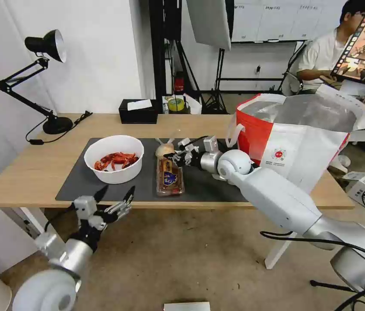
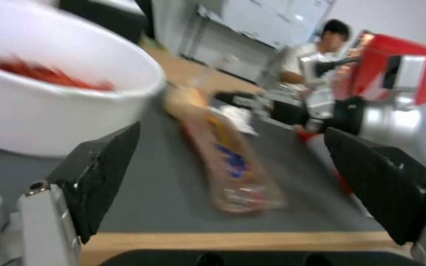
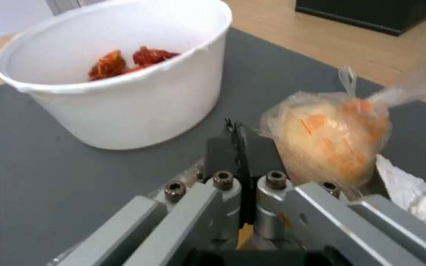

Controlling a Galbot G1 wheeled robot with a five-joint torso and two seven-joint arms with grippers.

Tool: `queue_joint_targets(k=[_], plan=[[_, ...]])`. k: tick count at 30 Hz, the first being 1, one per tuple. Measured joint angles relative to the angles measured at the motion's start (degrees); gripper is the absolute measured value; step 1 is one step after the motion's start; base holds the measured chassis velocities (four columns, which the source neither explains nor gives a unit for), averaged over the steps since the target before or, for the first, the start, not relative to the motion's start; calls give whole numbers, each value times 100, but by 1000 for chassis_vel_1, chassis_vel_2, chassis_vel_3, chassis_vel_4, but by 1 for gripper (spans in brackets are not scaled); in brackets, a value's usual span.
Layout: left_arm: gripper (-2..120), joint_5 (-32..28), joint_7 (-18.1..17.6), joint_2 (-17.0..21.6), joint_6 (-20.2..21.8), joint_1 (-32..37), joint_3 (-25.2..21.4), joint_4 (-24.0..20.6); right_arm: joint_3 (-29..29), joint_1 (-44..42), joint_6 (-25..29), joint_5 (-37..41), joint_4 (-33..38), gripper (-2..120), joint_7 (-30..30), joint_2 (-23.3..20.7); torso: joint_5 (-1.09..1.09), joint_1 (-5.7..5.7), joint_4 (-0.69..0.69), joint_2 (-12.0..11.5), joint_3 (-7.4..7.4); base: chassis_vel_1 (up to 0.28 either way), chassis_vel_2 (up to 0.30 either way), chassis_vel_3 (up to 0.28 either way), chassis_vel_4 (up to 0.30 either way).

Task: Pick up the trash from the table and place it into the takeout bag.

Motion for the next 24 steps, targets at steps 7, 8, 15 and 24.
queue_joint_targets(k=[7, 8, 15, 24], plan=[[100, -2129, -355, 618, 524, -513, 2, 207, 1, -47, 19, 49, 130, 0, 48, 34, 1, 0, 0, 0, 0, 0, 0, 0, 0], [100, -2441, -410, 669, 605, -610, 4, 308, 1, -77, 21, 53, 150, 0, 59, 46, 0, 0, 1, 0, 0, 0, 0, 0, 0], [100, -3343, -553, 829, 943, -1268, 254, 927, 33, -115, 23, 57, 145, 0, 144, 134, 0, 0, 2, 0, 0, 0, 0, 0, 0], [100, -3502, -636, 929, 980, -2172, 883, 1579, 157, -124, 23, 198, 171, 0, 276, 79, 1, 1, 0, 0, 0, 0, 0, 0, 0]])
